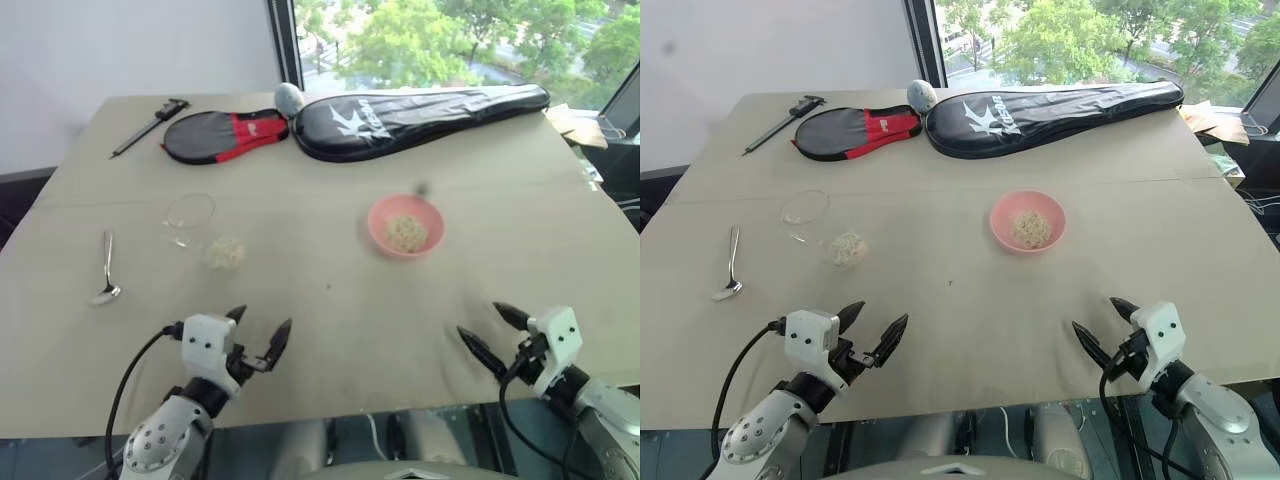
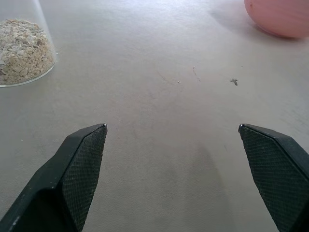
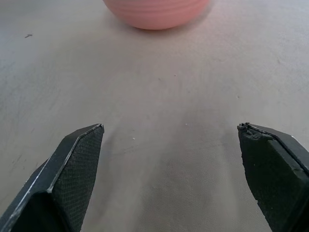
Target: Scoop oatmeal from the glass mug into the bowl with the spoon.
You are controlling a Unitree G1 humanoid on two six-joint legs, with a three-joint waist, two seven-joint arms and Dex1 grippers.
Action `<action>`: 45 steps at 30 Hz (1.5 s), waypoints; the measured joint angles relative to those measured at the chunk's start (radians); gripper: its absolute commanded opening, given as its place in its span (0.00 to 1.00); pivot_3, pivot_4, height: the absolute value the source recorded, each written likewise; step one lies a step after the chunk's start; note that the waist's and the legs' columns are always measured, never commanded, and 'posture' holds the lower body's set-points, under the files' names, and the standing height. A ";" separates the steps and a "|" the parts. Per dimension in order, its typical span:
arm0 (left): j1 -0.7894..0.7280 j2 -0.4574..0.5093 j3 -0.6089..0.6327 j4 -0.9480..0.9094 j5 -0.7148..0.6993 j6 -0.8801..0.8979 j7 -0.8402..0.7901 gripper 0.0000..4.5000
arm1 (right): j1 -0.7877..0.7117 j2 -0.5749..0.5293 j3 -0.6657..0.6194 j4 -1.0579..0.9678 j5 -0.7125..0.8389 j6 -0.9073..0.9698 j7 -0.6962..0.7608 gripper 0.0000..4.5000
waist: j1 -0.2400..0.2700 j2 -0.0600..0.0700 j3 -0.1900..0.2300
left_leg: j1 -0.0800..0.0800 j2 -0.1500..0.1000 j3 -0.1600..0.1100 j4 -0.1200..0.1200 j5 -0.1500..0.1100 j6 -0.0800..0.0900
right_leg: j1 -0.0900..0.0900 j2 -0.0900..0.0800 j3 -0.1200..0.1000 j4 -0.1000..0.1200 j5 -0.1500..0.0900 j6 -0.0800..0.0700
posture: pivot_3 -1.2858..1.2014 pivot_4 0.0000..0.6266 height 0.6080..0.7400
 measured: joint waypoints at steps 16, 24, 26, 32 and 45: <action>-0.059 -0.001 -0.001 0.122 0.036 -0.118 0.003 1.00 | -0.047 -0.030 -0.001 -0.005 0.009 0.036 -0.004 0.99 | 0.001 0.000 0.000 | 0.000 0.000 -0.001 0.001 0.000 0.000 | 0.001 0.000 -0.001 0.002 0.000 0.000 | 0.52 0.24 1.00; -0.046 -0.013 0.001 0.122 0.037 -0.129 0.032 1.00 | -0.064 -0.041 0.004 -0.016 0.017 0.039 0.011 0.99 | 0.001 0.000 0.000 | 0.000 0.000 -0.001 0.001 0.000 0.000 | 0.001 0.000 -0.001 0.002 0.000 0.000 | 0.52 0.24 1.00; -0.045 -0.014 0.001 0.122 0.037 -0.117 0.045 1.00 | -0.067 -0.047 0.008 -0.016 0.017 0.039 0.018 0.99 | 0.001 0.000 0.000 | 0.000 0.000 -0.001 0.001 0.000 0.000 | 0.001 0.000 -0.001 0.002 0.000 0.000 | 0.52 0.24 1.00; -0.066 -0.023 0.066 0.113 0.024 -0.036 0.124 1.00 | -0.108 -0.180 0.006 -0.119 0.136 0.124 0.128 0.99 | -0.002 0.000 0.001 | 0.000 -0.001 -0.003 0.002 0.000 0.000 | 0.001 0.000 -0.003 0.003 0.000 0.000 | 0.52 0.24 1.00; -0.350 0.287 0.472 0.285 -0.170 0.287 0.118 1.00 | -0.406 -0.334 0.052 -0.227 0.374 0.344 0.204 0.99 | 0.012 -0.003 0.003 | 0.000 -0.001 -0.012 0.007 0.000 0.000 | 0.006 -0.001 -0.011 0.002 0.000 0.000 | 0.52 0.24 1.00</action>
